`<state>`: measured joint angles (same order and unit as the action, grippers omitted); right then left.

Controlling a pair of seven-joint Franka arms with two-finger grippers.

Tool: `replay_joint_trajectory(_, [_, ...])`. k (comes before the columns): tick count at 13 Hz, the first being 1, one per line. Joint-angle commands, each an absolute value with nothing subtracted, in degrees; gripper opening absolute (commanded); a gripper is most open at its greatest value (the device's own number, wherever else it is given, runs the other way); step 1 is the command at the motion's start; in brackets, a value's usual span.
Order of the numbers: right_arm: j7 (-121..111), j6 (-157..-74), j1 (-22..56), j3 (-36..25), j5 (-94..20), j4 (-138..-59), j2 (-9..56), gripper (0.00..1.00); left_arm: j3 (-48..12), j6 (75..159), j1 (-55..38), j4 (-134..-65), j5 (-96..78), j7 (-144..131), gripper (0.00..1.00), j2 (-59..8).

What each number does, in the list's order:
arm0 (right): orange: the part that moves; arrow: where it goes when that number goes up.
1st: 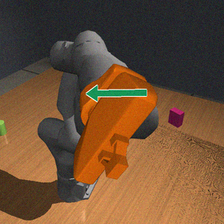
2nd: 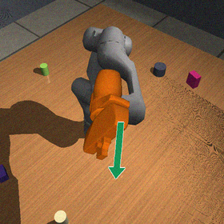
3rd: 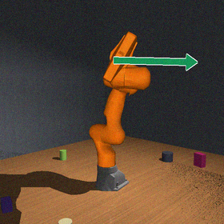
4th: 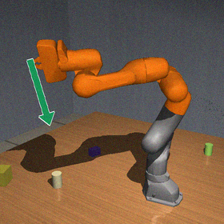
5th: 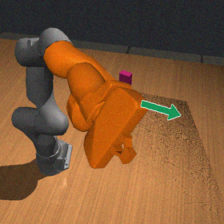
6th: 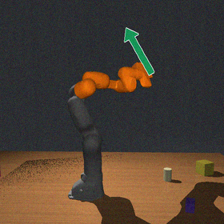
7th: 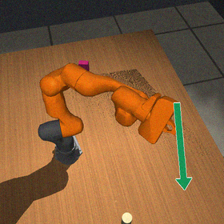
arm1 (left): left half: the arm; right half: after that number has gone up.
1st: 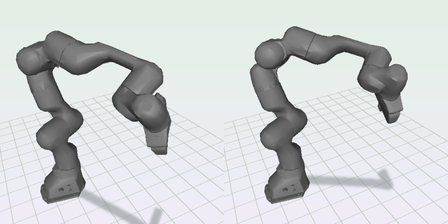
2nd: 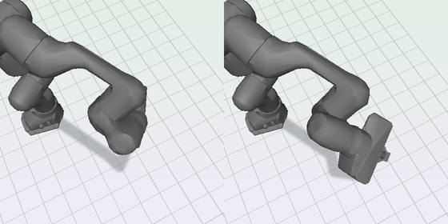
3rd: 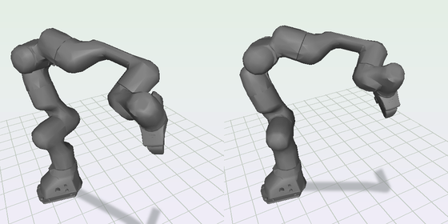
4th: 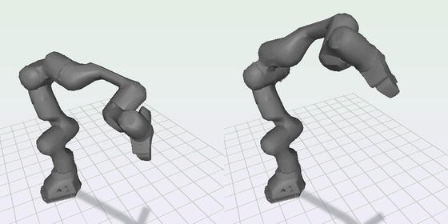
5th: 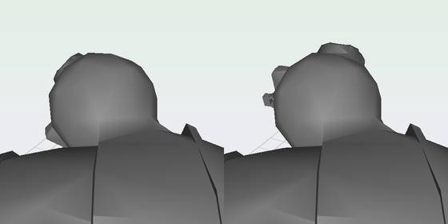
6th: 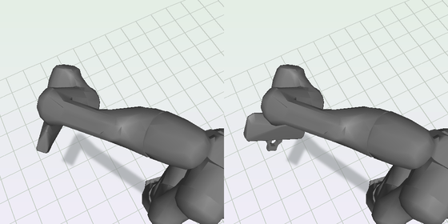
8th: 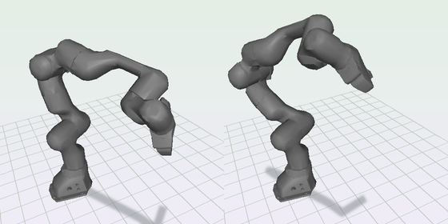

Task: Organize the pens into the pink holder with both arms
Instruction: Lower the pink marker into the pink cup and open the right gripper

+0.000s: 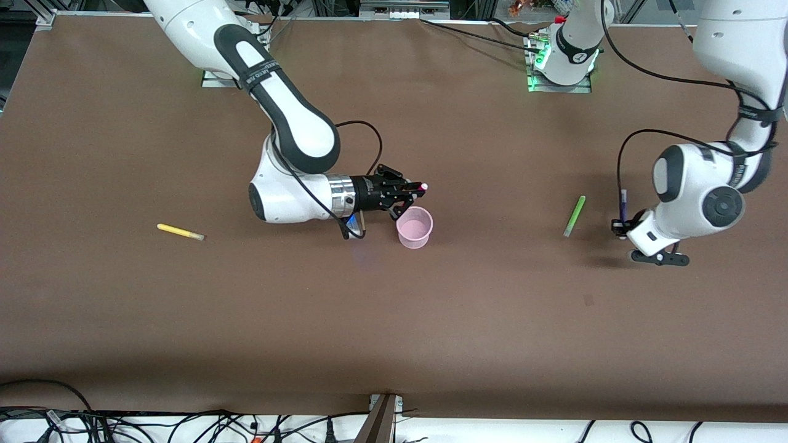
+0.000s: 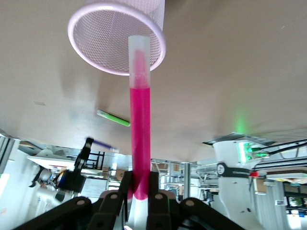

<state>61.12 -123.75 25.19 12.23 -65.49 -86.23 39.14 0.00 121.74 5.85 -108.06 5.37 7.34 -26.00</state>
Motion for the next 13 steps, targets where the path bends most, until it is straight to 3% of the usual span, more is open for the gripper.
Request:
replay_joint_trajectory(1, [62.2,-126.8,26.7,12.5,-68.7,-84.6,40.6,0.00,-0.3,108.8,5.1,-98.4,5.4,8.4,0.00,-26.3])
replay_joint_trajectory(4, [62.1,-130.1,28.3,12.4,-70.0,-84.4,41.8,0.00,-0.4,98.9,2.0,-89.8,11.1,6.7,0.00,-26.7])
replay_joint_trajectory(6, [62.3,-130.3,28.7,12.4,-70.0,-82.1,43.2,0.00,-0.4,94.9,-1.1,-87.7,14.7,2.4,0.00,-26.8])
replay_joint_trajectory(13, [61.2,-130.3,28.7,12.2,-69.3,-78.0,46.9,0.00,-0.7,91.0,-4.3,-82.7,14.4,-2.0,0.00,-26.4])
